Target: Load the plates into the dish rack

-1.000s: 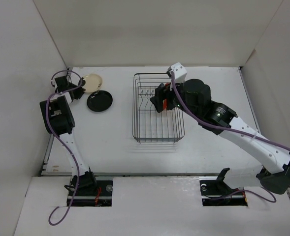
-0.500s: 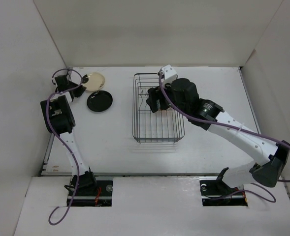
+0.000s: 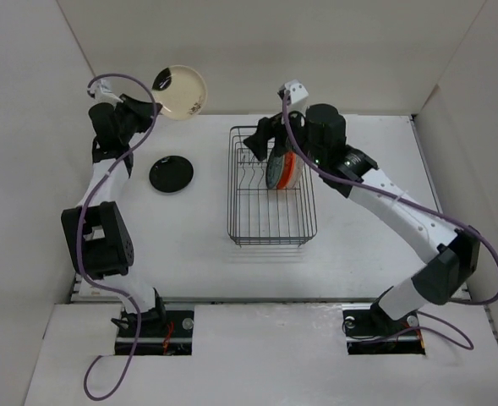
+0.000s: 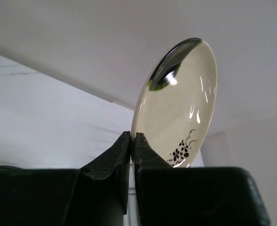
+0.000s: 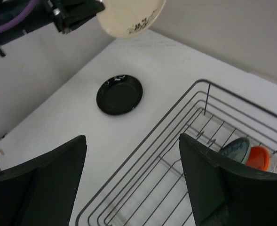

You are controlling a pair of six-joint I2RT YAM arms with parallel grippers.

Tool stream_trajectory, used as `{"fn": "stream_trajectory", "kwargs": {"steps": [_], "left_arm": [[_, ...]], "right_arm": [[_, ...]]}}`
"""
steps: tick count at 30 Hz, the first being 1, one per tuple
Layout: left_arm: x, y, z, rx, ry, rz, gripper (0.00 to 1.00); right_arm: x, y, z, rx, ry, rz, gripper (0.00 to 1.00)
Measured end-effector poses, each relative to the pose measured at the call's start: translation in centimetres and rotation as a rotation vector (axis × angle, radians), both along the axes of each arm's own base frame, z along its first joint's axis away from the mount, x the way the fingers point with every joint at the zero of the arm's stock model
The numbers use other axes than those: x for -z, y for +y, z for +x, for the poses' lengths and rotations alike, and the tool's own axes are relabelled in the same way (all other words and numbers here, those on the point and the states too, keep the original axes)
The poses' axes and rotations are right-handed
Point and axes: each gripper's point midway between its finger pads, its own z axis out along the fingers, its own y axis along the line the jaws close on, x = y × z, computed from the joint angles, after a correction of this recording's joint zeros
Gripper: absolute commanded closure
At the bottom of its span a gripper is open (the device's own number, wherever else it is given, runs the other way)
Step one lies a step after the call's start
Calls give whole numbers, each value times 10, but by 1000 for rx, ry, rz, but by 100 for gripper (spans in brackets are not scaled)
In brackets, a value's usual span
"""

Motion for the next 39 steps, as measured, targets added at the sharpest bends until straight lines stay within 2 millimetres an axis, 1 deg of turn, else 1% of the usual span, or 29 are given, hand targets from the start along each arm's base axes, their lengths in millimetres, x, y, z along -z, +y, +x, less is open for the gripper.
{"fn": "stream_trajectory", "kwargs": {"steps": [1, 3, 5, 8, 9, 12, 13, 15, 16, 20, 22, 24, 25, 26, 27, 28, 29, 30, 31, 33, 34, 35, 36, 37, 39], "left_arm": [[-14, -15, -8, 38, -37, 6, 100], [-29, -43, -22, 109, -72, 10, 100], [-38, -67, -35, 177, -90, 10, 100], [-44, -95, -47, 263, -105, 10, 100], [-45, -103, -50, 285, -106, 8, 100], [-47, -117, -55, 318, -106, 6, 100], [-49, -129, -60, 344, -108, 6, 100], [-52, -146, -67, 380, -113, 8, 100], [-54, -158, -72, 404, -116, 11, 100], [-57, -188, -85, 472, -126, 20, 100], [-57, -196, -88, 490, -125, 20, 100], [-57, -198, -89, 493, -125, 22, 100], [-56, -198, -89, 493, -125, 22, 100], [-57, -198, -89, 492, -126, 23, 100], [-52, -194, -86, 470, -118, 39, 98], [-48, -192, -84, 467, -104, 38, 84], [-46, -191, -83, 466, -101, 35, 66], [-46, -191, -82, 458, -98, 35, 42], [-47, -190, -82, 453, -103, 42, 0], [-46, -187, -80, 427, -87, 44, 0], [-45, -183, -77, 406, -71, 56, 0], [-39, -176, -74, 375, -39, 80, 0], [-43, -171, -71, 350, -37, 94, 0], [-43, -162, -67, 303, -4, 120, 0], [-51, -141, -59, 199, 36, 177, 0]], "right_arm": [[-3, 0, 11, 6, -6, 11, 16], [-10, -5, 36, 24, -16, 34, 16], [-15, -12, 60, 40, -22, 63, 16], [-17, -26, 84, 58, -15, 93, 16], [-17, -28, 87, 57, -8, 101, 16], [-25, -23, 90, 21, -7, 136, 16], [-27, -21, 91, 10, -9, 146, 16], [-29, -16, 92, -12, -6, 166, 16], [-29, -15, 92, -19, -1, 172, 16], [-22, -9, 99, -22, 17, 186, 16], [-13, -6, 104, -20, 36, 189, 24], [-4, -3, 109, -19, 58, 189, 45], [1, -1, 111, -20, 70, 190, 75], [6, 1, 112, -24, 82, 191, 88], [6, 5, 111, -42, 107, 219, 99], [1, 8, 108, -67, 119, 243, 100], [0, 8, 108, -61, 118, 242, 100], [-1, 12, 106, -69, 118, 242, 100], [0, 12, 106, -64, 118, 241, 100], [3, 12, 107, -42, 119, 235, 100], [4, 10, 109, -19, 118, 232, 100], [7, 7, 110, 16, 117, 221, 100], [11, 2, 111, 59, 121, 206, 100], [15, -2, 112, 110, 125, 186, 100], [23, -9, 111, 234, 133, 133, 100]]}}
